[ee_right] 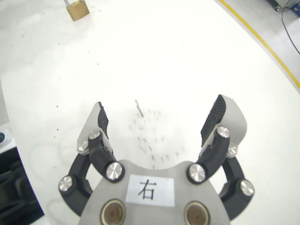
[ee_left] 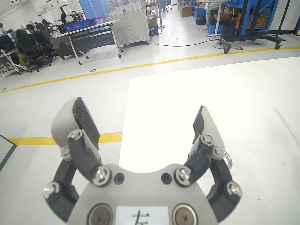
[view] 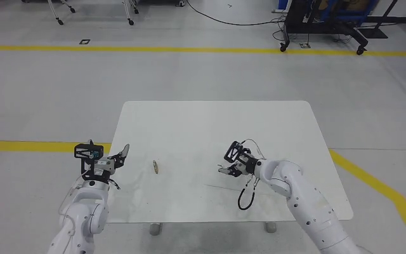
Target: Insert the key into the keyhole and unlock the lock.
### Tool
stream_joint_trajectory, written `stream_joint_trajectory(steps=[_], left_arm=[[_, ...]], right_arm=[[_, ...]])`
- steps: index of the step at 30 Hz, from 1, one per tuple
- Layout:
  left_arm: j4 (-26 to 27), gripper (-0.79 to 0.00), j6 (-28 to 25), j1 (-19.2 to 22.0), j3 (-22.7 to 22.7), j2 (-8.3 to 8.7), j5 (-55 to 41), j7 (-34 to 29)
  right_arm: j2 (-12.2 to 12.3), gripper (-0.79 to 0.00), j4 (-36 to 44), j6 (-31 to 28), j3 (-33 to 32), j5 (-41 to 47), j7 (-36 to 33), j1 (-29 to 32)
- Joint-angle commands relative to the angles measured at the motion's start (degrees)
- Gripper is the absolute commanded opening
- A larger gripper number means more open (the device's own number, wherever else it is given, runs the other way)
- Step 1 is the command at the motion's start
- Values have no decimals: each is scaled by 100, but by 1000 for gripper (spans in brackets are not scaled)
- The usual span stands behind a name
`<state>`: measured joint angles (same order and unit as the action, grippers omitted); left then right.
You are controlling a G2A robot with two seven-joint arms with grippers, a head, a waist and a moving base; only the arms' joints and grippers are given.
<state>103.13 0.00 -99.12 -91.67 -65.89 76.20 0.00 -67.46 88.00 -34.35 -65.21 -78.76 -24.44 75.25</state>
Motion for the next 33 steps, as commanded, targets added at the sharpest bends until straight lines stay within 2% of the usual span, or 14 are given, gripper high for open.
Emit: stream_joint_trajectory(steps=[1,4,5,9,11,16,19,20,22,33], left_arm=[[0,0,0,0,0,0,0,0],[0,0,0,0,0,0,0,0],[0,0,0,0,0,0,0,0],[0,0,0,0,0,0,0,0],[0,0,0,0,0,0,0,0],[0,0,0,0,0,0,0,0],[0,0,0,0,0,0,0,0],[0,0,0,0,0,0,0,0],[0,0,0,0,0,0,0,0],[0,0,0,0,0,0,0,0]], right_arm=[[-9,0,5,-37,179,-287,-185,-49],[-30,0,-148,-120,325,-319,-305,-196],[-40,-68,-205,-136,368,-310,-341,-252],[-83,-225,-425,-149,530,-228,-440,-459],[-101,-366,-537,-201,600,-180,-474,-555],[-143,-496,-757,-326,800,-165,-626,-773],[-167,-545,-811,-359,920,-180,-746,-875],[-174,-594,-818,-357,949,-185,-768,-903],[-183,-785,-827,-343,978,-172,-742,-938],[-67,-785,-359,-545,689,-294,-541,-828]])
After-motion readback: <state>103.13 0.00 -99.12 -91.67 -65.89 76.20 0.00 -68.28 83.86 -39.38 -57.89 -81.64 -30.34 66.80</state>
